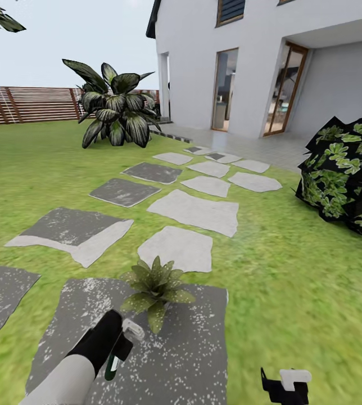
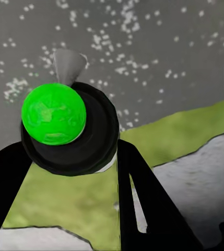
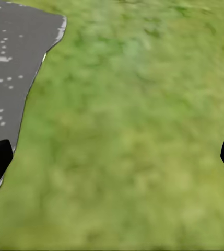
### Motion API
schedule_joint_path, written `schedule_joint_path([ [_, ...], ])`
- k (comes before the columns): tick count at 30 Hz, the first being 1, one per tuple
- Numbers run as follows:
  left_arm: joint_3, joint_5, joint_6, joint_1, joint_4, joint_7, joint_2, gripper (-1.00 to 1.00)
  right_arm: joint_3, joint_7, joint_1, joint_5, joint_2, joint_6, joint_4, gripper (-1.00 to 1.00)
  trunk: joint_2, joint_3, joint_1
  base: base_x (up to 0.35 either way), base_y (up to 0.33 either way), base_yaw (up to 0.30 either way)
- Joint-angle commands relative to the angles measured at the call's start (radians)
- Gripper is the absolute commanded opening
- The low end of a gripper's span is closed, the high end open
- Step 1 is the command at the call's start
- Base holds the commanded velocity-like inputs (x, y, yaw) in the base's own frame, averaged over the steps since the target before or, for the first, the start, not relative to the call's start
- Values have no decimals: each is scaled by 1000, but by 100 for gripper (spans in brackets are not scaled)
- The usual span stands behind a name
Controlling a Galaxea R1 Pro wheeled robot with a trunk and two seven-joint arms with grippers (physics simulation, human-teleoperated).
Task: Pick up the pesticide atomizer in the garden and spray insectifuge to fully cover both potted plants in the garden.
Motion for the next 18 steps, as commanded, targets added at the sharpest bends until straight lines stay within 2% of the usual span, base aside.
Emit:
schedule_joint_path([
  [1,12,-12,1,0,-1,-9,-1,-100,9,-3,0,-9,-1,-3,1,100,0,-1,0,0,0,0],
  [5,14,-11,1,1,-2,-9,-2,-100,9,-3,0,-9,-1,-2,1,100,0,-1,0,77,0,0],
  [12,14,-10,1,1,-1,-9,-6,-100,9,-3,0,-9,0,-1,-1,100,0,-1,0,303,0,0],
  [18,13,-16,1,4,10,-9,-7,-100,9,-3,0,-9,0,-1,-1,100,0,-1,0,59,0,0],
])
